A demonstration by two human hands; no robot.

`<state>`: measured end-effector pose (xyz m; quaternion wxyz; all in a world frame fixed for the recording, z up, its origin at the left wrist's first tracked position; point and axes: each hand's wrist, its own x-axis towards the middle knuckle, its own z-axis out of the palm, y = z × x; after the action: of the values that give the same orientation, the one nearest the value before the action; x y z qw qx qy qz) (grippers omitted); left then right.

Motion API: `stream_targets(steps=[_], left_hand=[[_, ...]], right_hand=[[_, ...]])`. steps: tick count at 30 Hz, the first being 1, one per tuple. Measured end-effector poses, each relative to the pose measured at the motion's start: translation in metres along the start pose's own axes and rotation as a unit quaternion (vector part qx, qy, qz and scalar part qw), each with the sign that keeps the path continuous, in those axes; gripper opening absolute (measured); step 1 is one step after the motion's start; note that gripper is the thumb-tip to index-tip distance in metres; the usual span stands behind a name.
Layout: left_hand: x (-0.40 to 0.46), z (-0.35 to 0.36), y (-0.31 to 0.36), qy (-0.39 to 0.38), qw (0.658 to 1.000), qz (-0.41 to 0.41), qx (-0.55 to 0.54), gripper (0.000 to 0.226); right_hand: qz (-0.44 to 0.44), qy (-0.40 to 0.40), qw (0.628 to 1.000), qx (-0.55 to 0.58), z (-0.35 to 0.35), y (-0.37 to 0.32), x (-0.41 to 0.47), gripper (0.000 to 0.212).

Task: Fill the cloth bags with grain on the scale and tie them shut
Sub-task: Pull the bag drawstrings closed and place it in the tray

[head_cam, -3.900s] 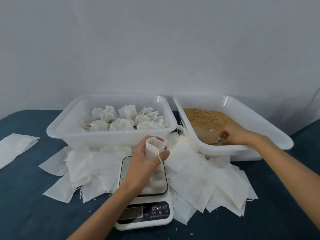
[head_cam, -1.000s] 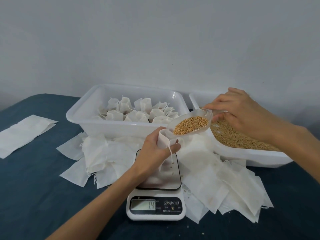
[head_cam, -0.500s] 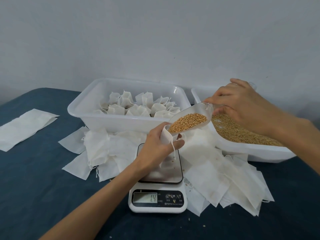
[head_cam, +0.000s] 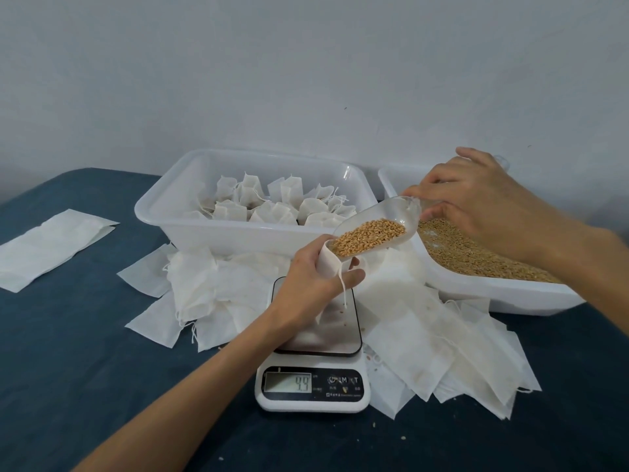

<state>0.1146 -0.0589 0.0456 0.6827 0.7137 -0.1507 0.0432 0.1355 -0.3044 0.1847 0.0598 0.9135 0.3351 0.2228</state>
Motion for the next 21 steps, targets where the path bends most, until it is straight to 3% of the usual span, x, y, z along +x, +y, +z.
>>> stream_targets(steps=[21], left_hand=[[0.001, -0.0008, -0.0009, -0.001, 1.0, 0.006, -0.007, 0.026]], right_hand=[[0.012, -0.013, 1.0, 0.015, -0.0045, -0.0054, -0.0005, 0.033]])
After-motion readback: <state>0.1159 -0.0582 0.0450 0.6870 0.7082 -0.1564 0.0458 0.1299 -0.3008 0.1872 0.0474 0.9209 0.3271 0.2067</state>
